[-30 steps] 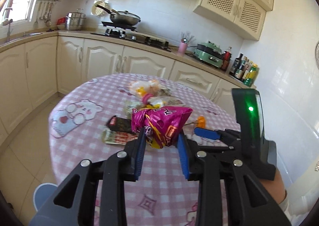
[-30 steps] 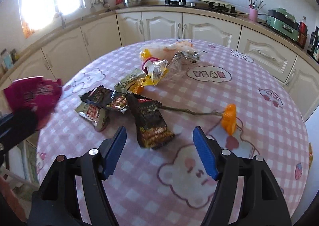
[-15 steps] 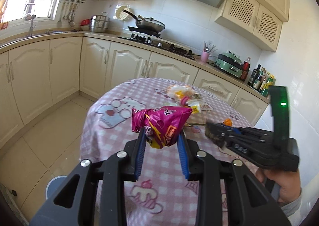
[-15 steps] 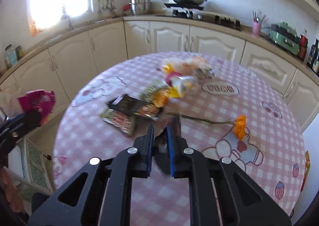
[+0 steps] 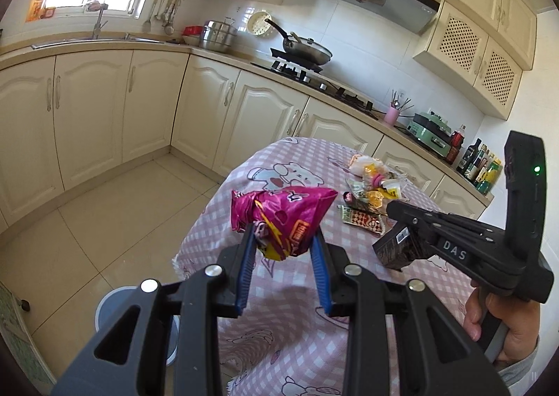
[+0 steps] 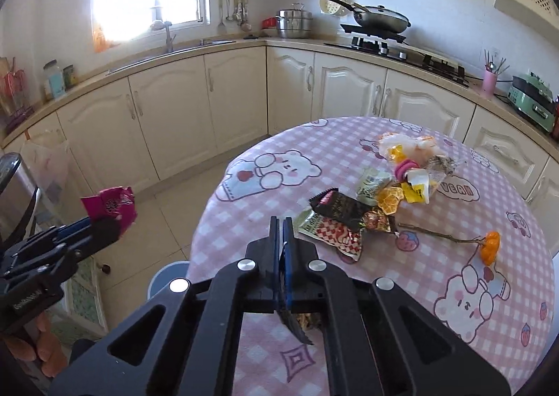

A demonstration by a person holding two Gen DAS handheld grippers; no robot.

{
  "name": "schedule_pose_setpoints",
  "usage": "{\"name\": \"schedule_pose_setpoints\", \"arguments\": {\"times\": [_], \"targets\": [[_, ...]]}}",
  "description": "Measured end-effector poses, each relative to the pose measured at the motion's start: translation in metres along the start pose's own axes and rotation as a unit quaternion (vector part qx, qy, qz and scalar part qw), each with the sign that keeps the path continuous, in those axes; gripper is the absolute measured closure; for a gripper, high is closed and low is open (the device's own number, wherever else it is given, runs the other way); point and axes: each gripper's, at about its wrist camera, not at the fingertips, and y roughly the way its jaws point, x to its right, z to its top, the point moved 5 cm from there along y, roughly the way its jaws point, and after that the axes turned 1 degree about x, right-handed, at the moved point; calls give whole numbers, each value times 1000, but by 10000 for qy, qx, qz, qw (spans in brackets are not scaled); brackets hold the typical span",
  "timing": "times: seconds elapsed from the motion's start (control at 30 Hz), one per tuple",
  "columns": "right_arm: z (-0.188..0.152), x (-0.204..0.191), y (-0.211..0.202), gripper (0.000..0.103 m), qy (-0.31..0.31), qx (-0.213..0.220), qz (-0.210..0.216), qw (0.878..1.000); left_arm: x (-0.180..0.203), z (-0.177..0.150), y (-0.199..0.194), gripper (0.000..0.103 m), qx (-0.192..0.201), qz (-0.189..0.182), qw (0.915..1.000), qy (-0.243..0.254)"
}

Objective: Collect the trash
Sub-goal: 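Carry both items to the blue bucket and open both tools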

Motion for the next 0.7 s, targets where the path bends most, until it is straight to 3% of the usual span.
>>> {"name": "schedule_pose_setpoints", "arguments": {"times": [0.17, 0.33, 0.5, 0.7], "targets": [[14, -24, -8, 102, -102, 156, 289, 9994, -10, 1, -4, 73, 100, -28, 9999, -136], [26, -74, 6, 102, -263, 146, 921, 9953, -49, -4, -17, 73, 120, 334, 9985, -411], [22, -136, 51, 102, -300, -213, 1644, 9857, -103, -17, -29, 73, 5, 891, 9935, -710], [5, -194, 112, 102, -345, -687, 1981, 9772, -165, -36, -26, 73, -233, 1355, 9846, -1077]]}}
